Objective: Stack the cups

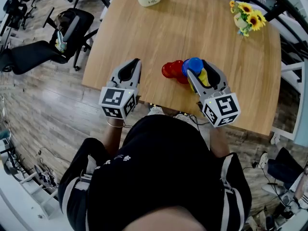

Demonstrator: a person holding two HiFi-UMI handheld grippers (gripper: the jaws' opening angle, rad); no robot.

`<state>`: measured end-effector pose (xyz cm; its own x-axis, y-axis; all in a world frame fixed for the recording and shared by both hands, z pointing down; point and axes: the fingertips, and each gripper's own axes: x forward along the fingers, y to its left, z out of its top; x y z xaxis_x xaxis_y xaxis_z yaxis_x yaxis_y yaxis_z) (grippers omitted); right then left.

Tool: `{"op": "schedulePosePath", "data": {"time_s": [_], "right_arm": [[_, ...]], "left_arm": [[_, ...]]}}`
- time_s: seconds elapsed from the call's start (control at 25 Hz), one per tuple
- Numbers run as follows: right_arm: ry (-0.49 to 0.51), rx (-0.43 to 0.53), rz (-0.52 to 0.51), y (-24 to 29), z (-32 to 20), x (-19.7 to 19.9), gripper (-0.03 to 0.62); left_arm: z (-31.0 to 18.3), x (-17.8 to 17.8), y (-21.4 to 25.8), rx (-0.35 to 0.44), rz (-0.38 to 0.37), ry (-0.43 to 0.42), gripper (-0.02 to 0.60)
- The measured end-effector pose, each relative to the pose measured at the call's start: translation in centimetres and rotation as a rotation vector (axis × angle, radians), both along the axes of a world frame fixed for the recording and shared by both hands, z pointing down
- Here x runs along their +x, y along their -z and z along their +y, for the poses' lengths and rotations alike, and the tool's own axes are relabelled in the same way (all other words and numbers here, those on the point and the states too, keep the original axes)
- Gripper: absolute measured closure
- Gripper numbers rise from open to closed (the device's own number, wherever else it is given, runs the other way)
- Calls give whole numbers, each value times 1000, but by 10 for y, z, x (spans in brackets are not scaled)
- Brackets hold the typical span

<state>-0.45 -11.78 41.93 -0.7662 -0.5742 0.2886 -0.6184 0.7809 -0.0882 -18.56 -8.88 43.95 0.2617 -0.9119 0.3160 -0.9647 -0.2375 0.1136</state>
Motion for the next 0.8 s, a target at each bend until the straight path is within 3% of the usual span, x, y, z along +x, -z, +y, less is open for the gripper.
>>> {"op": "schedulePosePath", "data": {"time_s": [0.4,0.56,0.8], "right_arm": [[-2,0,-40,7,3,1,327],[-43,26,-110,24,2,13,329],[-113,39,-287,57,-2,42,417]], "left_arm": [[3,-1,1,-1,-6,5,560],[3,1,2,2,-5,-1,560],[-1,10,10,22,5,-28,561]]}}
